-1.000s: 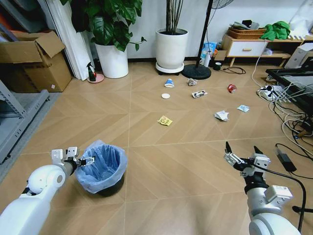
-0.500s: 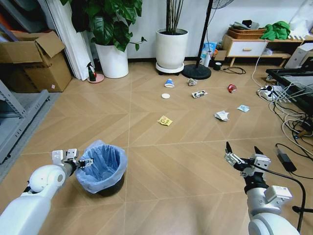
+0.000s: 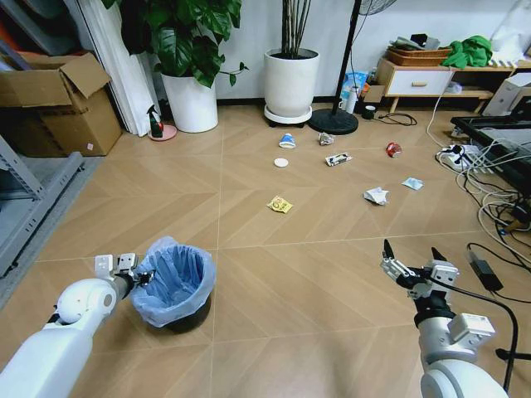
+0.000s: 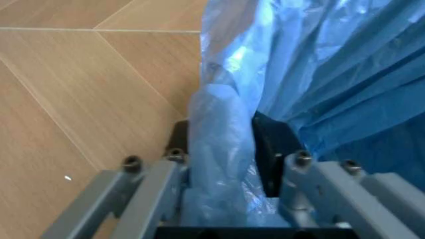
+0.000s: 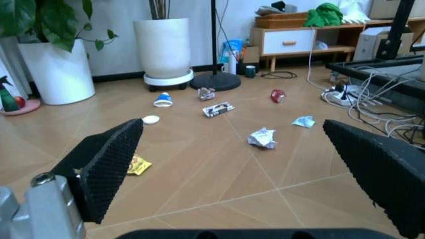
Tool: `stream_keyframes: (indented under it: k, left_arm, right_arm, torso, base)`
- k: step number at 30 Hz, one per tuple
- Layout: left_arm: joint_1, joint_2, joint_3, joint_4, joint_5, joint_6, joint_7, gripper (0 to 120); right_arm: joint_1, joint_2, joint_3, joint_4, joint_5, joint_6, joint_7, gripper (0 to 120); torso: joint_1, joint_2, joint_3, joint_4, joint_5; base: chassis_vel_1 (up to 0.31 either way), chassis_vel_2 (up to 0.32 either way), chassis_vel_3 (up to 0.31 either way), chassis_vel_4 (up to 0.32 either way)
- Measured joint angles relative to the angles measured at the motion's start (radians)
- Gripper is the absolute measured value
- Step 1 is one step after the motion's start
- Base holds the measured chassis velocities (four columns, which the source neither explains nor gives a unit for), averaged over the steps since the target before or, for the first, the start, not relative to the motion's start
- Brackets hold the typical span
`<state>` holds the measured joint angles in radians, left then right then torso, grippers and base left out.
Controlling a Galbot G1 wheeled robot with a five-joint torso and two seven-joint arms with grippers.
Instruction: Pick up the trash bin and place the garbage on the floor into it.
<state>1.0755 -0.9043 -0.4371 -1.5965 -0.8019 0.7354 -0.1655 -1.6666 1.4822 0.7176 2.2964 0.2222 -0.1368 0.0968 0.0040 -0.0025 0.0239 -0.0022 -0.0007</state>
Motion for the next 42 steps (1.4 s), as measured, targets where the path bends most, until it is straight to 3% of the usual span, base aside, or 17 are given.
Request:
stream_keyframes:
  k: [7,17,27,32,36,42]
  left_arm:
    - [-0.001,-0.004,-0.003,0.006,0.01,0.0,0.018,0]
    - [0.027,-0.009,-0.029,-0.038,0.015,0.0,0.017,0]
    - [0.114,-0.036,-0.133,-0.224,-0.026,0.0,-0.034,0]
    - [0.167,-0.068,-0.187,-0.314,-0.013,-0.051,-0.061,0]
    - [0.229,-0.127,-0.226,-0.425,0.043,-0.125,-0.082,0]
    - [0.305,-0.185,-0.254,-0.525,0.082,-0.11,-0.113,0]
  right_arm:
    - [0.001,0.0,0.001,-0.001,0.0,0.0,0.001,100]
    - [0.011,-0.01,0.002,-0.002,0.002,-0.008,0.004,100]
    - [0.044,-0.047,-0.001,0.013,0.06,-0.062,0.032,100]
    - [0.066,-0.07,0.0,0.025,0.098,-0.1,0.042,100]
    - [0.076,-0.099,0.002,0.03,0.117,-0.126,0.041,100]
    - [0.078,-0.124,0.005,0.039,0.12,-0.138,0.032,100]
  torso:
    - [0.0,0.0,0.0,-0.0002,-0.0004]
    - [0.0,0.0,0.0,-0.0001,-0.0002]
    - [0.0,0.0,0.0,0.0,0.0]
    - [0.0,0.0,0.0,0.0001,0.0]
    - [0.0,0.0,0.0,-0.0001,0.0]
    - [0.0,0.0,0.0,0.0,0.0004]
  base:
    - [0.0,0.0,0.0,0.0]
    - [0.0,0.0,0.0,0.0]
    - [0.0,0.0,0.0,0.0]
    - [0.0,0.0,0.0,0.0]
    - [0.0,0.0,0.0,0.0]
    - [0.0,0.0,0.0,0.0]
